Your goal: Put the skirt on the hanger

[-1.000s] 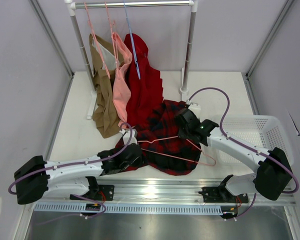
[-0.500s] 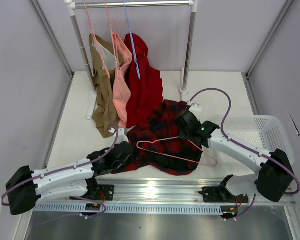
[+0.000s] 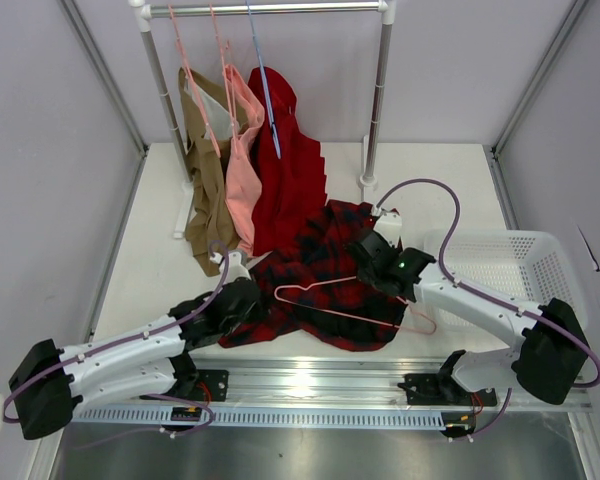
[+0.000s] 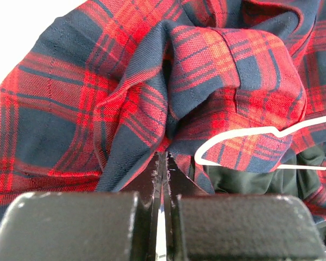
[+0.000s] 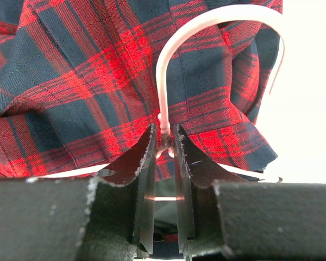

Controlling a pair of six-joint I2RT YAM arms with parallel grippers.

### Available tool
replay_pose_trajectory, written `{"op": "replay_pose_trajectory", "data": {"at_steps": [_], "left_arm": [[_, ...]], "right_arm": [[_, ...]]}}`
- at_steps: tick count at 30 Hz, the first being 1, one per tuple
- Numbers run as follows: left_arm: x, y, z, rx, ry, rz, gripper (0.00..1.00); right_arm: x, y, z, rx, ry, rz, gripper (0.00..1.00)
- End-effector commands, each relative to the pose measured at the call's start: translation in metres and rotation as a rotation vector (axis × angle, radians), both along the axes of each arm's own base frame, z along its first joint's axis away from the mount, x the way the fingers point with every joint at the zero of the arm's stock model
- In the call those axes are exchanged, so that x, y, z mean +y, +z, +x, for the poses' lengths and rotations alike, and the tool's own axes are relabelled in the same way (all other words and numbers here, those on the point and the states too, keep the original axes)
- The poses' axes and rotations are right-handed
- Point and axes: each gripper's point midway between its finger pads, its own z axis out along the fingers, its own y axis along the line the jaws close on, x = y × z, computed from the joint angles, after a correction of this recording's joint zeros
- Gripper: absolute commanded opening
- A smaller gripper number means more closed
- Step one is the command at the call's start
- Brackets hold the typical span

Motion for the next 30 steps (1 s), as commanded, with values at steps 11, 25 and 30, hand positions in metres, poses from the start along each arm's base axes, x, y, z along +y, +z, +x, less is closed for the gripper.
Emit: {"op": "replay_pose_trajectory", "data": {"at_steps": [11,25,30], "left_arm": [[-0.005,0.024,0.013,-0.059,-0.026,-0.013,0.0],[-0.016,0.042,0.022,-0.094,-0.066,-0.004,0.0],[-0.024,0.045,0.023,-0.099,-0.1,-0.003,0.0]], "right_arm": [[-0.011,0.001,-0.003,-0.059,-0.032,-0.073,0.0],[-0.002,0.003,-0.004,-0.079,-0.009,-0.071,0.0],[0.001,0.005,-0.002,-0.084,-0.007,-0.064,0.0]]}}
